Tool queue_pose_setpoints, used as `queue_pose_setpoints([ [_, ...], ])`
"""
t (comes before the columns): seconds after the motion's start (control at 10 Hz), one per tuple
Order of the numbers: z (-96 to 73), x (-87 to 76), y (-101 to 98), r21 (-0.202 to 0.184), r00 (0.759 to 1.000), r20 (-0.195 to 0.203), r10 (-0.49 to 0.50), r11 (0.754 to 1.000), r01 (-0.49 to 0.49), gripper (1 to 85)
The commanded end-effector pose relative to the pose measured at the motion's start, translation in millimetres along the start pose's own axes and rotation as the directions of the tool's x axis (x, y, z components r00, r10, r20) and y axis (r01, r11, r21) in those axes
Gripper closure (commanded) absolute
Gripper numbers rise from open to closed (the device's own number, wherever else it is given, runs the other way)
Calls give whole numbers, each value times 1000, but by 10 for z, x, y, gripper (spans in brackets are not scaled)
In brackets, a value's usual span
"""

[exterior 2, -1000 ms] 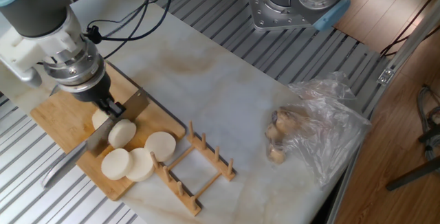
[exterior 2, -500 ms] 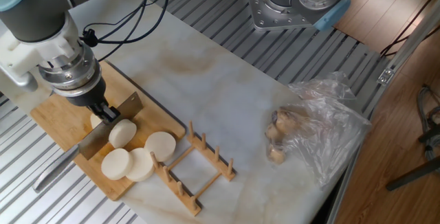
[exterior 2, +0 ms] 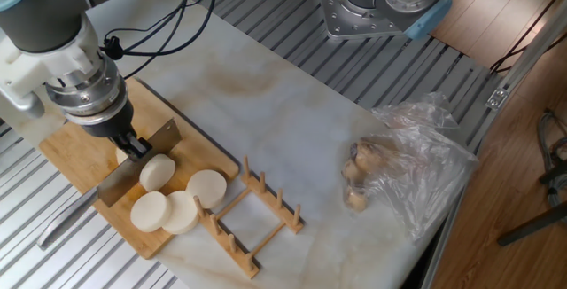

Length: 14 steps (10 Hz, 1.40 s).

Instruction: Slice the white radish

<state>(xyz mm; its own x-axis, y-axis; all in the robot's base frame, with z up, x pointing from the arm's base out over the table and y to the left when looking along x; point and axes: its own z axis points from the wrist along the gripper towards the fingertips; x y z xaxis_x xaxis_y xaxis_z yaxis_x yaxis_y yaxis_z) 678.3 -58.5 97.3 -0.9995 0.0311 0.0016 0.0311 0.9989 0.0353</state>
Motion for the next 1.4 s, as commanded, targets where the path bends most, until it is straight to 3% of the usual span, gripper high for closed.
queue_pose_setpoints([
  [0.0,100,-52,52,-26,1000,9,2,1000,-2,843],
  [0.2,95,-18,28,-19,1000,-3,-17,1000,16,827],
  [0.4,91,-80,51,-30,999,20,-44,999,44,723],
  [0.7,72,-119,46,-38,998,30,-55,998,57,657],
  [1.0,38,-219,-9,-24,998,42,-56,998,57,660],
  [1.3,57,-375,-14,-39,997,58,-56,998,58,660],
])
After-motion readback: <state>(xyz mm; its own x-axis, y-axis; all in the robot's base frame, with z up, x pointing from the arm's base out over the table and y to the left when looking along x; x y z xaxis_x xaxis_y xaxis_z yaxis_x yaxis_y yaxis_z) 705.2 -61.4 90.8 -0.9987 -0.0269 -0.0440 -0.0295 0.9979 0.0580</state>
